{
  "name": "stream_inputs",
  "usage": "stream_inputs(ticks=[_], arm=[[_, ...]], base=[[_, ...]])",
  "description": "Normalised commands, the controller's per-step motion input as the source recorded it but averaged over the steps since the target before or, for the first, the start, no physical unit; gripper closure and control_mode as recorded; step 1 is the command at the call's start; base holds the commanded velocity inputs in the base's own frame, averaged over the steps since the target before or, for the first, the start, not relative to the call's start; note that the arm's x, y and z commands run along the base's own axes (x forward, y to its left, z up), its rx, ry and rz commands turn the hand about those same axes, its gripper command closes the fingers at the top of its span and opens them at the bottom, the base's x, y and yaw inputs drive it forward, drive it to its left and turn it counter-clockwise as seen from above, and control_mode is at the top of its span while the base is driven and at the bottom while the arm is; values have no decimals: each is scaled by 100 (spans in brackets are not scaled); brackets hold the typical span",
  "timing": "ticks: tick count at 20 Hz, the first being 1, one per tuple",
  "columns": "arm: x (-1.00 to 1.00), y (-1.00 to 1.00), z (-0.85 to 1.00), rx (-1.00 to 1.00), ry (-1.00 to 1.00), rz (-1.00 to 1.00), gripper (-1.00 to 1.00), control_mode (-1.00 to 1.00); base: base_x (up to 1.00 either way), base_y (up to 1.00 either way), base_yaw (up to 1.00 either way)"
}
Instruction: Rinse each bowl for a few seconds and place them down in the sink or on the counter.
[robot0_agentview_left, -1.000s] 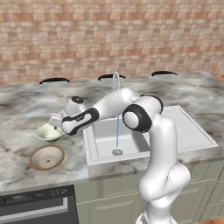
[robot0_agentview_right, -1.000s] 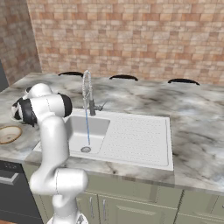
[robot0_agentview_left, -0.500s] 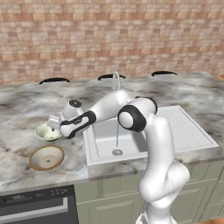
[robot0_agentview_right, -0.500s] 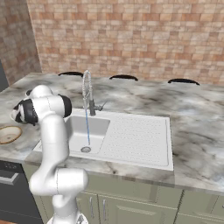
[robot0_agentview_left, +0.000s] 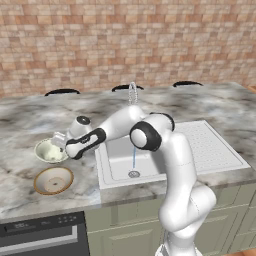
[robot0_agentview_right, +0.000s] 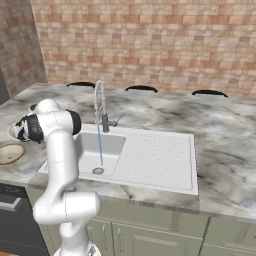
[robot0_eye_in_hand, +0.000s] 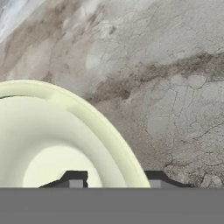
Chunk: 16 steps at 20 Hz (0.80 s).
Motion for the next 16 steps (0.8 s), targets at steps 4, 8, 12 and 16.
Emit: stream_inputs(ticks=[4, 8, 12, 16], arm=[[0, 0, 2, 3, 0, -6, 100, -100], [-5, -3, 29, 1, -1, -11, 100, -100], [-13, -3, 40, 0, 0, -20, 100, -100], [-17, -15, 46, -1, -3, -29, 100, -100]], base=[[0, 0, 0], [0, 0, 0], [0, 0, 0], [0, 0, 0]])
